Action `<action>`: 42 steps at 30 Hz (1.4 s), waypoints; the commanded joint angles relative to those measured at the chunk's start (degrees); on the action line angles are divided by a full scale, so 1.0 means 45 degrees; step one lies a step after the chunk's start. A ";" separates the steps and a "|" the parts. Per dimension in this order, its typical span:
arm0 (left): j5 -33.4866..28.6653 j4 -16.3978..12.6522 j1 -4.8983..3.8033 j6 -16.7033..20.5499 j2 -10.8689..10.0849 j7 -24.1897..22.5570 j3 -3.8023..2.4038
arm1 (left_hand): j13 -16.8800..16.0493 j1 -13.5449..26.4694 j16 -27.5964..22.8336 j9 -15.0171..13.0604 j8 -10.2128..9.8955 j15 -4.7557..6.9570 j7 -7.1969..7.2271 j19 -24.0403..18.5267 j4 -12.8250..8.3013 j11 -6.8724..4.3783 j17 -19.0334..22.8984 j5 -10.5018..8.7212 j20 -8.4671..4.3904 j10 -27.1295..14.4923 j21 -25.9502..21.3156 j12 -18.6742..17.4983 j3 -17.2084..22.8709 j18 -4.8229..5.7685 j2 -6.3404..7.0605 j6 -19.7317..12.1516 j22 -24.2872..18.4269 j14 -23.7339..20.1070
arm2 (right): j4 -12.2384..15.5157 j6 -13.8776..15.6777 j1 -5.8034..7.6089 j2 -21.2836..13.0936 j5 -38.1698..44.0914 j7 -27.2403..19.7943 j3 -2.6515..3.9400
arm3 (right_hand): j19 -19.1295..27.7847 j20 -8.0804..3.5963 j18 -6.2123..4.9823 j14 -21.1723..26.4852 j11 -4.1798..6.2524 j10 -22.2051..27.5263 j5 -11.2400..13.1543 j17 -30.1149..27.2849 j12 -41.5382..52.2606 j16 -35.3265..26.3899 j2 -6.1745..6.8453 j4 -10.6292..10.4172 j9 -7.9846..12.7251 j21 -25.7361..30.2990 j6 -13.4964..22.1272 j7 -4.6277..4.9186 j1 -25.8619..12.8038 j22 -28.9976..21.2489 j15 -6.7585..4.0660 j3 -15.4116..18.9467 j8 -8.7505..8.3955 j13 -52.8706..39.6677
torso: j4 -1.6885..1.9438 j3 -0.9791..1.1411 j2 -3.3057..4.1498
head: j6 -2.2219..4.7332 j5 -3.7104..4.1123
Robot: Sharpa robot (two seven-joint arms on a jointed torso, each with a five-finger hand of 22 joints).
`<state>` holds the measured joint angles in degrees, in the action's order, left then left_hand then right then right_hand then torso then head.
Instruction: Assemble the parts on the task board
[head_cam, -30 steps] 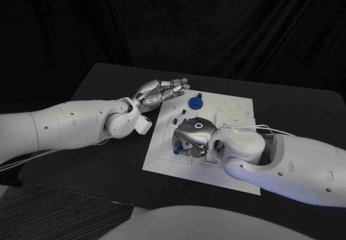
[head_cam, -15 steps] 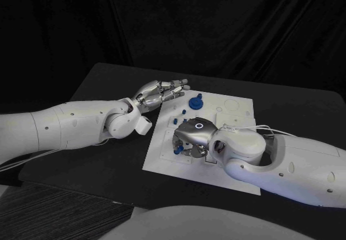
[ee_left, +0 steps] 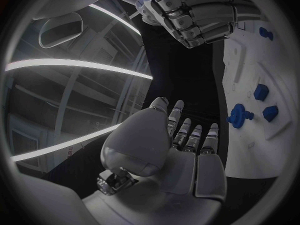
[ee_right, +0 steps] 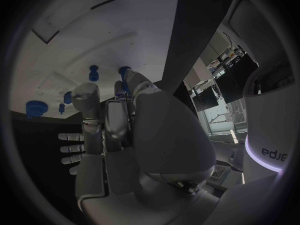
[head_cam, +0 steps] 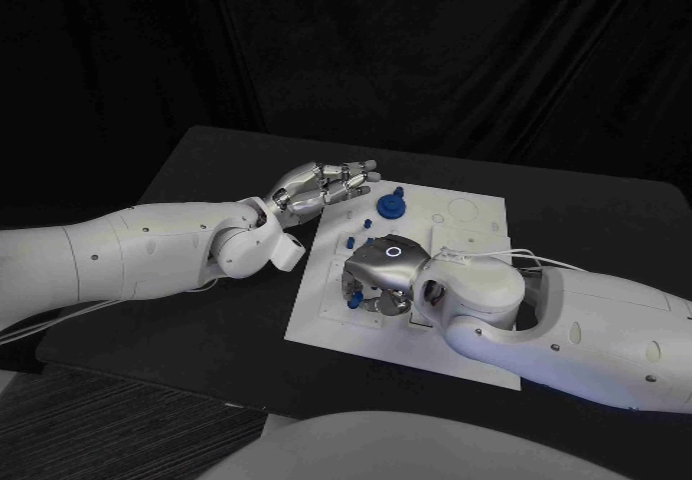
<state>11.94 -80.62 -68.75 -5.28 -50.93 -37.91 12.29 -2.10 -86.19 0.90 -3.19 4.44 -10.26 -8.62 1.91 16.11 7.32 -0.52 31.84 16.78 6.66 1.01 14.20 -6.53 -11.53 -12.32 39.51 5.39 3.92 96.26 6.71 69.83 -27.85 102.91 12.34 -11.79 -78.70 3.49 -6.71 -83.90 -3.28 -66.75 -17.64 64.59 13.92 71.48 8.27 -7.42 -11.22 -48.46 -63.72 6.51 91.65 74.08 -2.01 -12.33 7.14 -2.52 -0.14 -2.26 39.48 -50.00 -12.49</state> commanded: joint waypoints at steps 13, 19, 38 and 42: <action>-0.0058 -0.0006 0.0045 -0.0193 -0.0007 -0.0060 -0.0011 | -0.0062 -0.0297 0.0280 -0.0111 0.0020 -0.0018 -0.0046 0.0146 -0.0099 0.0108 -0.0131 0.0251 -0.0001 0.0033 0.0141 0.0338 0.0384 0.0351 0.0032 -0.0017 0.0188 0.0052 | -0.0057 -0.0091 -0.0064 0.0020 0.0099 0.0288 -0.0001 | 0.0374 0.0336 -0.0156 -0.0074 -0.0146 0.0445 0.0969 -0.0369 -0.0438 -0.0178 0.0227 -0.0472 0.0467 0.0818 0.2477 -0.0380 -0.1250 0.1301 0.0299 -0.0412 -0.0795 -0.0486 | -0.0001 0.0000 0.0004 | 0.0001 -0.0010; -0.0058 -0.0003 0.0066 -0.0211 -0.0018 -0.0043 -0.0011 | -0.0062 -0.0297 0.0280 -0.0111 0.0020 -0.0018 -0.0046 0.0146 -0.0099 0.0108 -0.0131 0.0251 -0.0001 0.0033 0.0141 0.0338 0.0384 0.0351 0.0032 -0.0017 0.0188 0.0052 | -0.0020 0.0139 -0.0066 -0.0067 0.0100 0.0389 -0.0001 | 0.0390 0.0421 -0.0177 -0.0038 -0.0224 0.0683 0.1366 -0.0406 -0.0488 -0.0172 0.0393 -0.0635 0.0661 0.0931 0.3147 -0.0678 -0.1559 0.1279 0.0351 -0.0163 -0.0776 -0.0495 | -0.0011 0.0004 -0.0001 | 0.0001 -0.0002; -0.0058 -0.0037 0.0147 -0.0132 -0.0134 -0.0164 -0.0011 | -0.0061 -0.0343 0.0275 -0.0114 0.0028 0.0008 -0.0059 0.0160 -0.0132 0.0129 -0.0125 0.0278 -0.0005 0.0041 0.0146 0.0349 0.0435 0.0352 0.0057 0.0003 0.0205 0.0031 | 0.1166 0.3017 0.0452 -0.2050 0.0139 -0.0504 0.0001 | 0.1445 0.0578 -0.0544 0.0999 -0.0700 0.6554 0.2440 -0.1974 -0.1465 -0.1252 0.1893 -0.2167 0.1439 0.3876 0.5407 -0.1378 -0.1409 0.0705 0.0451 0.2706 -0.0718 -0.0296 | -0.0019 0.0014 -0.0005 | 0.0001 0.0120; -0.0059 -0.0107 0.0179 -0.0063 -0.0212 -0.0245 -0.0011 | -0.0058 -0.0357 0.0263 -0.0104 0.0012 0.0037 -0.0062 0.0164 -0.0141 0.0134 -0.0119 0.0283 -0.0011 0.0030 0.0147 0.0333 0.0458 0.0350 0.0066 -0.0092 0.0205 0.0002 | 0.1669 0.4764 0.0953 -0.3080 -0.1069 -0.1986 0.0002 | 0.1214 0.0470 -0.0454 0.0838 -0.0416 0.6147 0.1829 -0.1493 -0.0796 -0.0824 0.1303 -0.2152 0.1306 0.3200 0.4267 -0.1204 -0.1569 0.0915 0.0289 0.2190 -0.0369 -0.0444 | -0.0019 0.0017 -0.0007 | 0.0001 0.0174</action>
<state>11.94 -80.84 -68.05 -5.50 -51.89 -37.66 12.29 -2.10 -87.09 1.37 -3.19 4.44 -10.24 -8.63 1.93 16.10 7.51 -0.52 32.30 16.78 6.85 1.01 14.86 -6.53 -11.52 -12.01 39.49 5.39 3.91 102.97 18.24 73.75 -41.06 102.41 9.83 -11.79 -73.16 5.56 -6.75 -80.14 -5.15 -39.11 -8.68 57.29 9.92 67.28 14.94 -17.30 -5.31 -33.41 -44.37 1.32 84.46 74.07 -0.70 -0.88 4.73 -4.14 -0.25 -2.18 39.45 -50.00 -11.83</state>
